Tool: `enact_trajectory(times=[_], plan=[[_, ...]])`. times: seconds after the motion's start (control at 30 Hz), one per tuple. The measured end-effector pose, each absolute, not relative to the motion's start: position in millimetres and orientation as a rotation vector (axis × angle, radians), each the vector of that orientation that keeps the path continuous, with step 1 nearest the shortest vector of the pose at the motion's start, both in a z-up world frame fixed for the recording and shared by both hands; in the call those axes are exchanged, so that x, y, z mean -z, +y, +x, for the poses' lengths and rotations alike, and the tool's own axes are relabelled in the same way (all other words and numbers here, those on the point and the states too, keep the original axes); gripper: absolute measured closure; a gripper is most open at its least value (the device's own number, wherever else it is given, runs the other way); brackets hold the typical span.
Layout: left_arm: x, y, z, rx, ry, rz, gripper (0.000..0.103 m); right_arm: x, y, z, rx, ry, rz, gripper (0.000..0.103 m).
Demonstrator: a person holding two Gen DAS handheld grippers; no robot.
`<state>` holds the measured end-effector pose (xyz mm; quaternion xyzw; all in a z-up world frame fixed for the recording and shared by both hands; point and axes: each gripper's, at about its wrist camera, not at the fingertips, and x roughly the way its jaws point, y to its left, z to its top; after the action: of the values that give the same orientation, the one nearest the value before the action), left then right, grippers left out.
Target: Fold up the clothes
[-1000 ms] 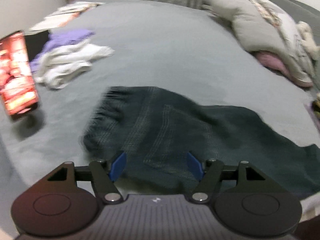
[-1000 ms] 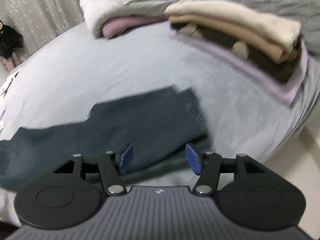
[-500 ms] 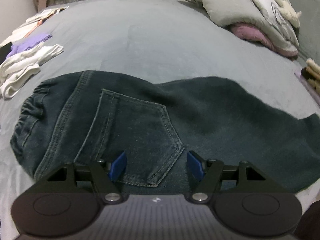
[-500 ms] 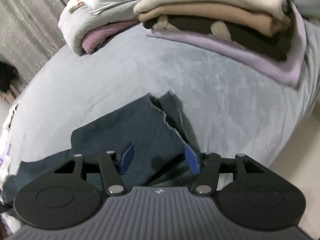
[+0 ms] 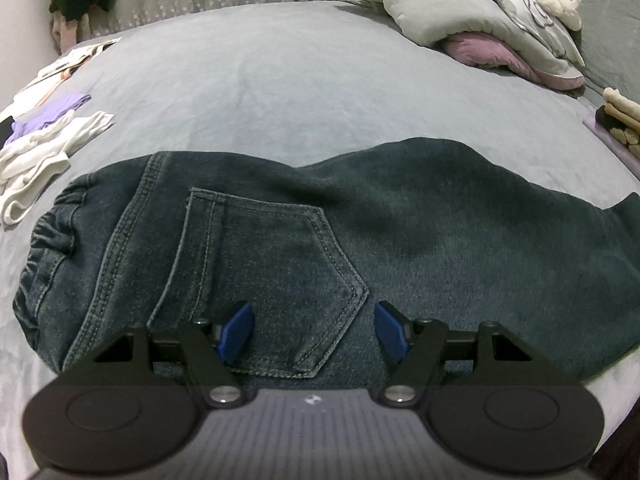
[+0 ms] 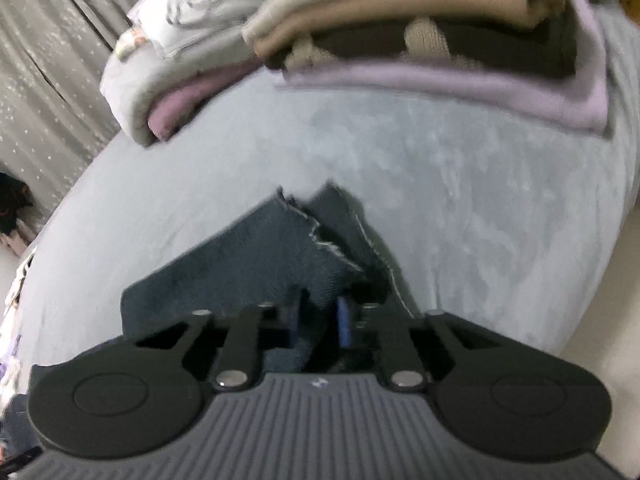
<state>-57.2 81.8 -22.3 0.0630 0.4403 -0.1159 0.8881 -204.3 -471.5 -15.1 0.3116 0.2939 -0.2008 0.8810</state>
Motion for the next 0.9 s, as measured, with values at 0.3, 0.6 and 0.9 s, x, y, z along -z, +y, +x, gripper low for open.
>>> enact_trajectory(times=[0.3, 0.6, 0.9], plan=[[22, 82, -56, 0.249, 0.923, 0.138, 0.035, 23, -454, -220, 0.491, 0.782, 0.457, 0.094], [21, 81, -56, 0.252, 0.918, 0.145, 0.034, 2, -469, -225, 0.504, 0.735, 0.411, 0.068], [23, 76, -58, 0.246, 0.906, 0.173, 0.031, 6, -500, -164, 0.419, 0.68, 0.456, 0.066]])
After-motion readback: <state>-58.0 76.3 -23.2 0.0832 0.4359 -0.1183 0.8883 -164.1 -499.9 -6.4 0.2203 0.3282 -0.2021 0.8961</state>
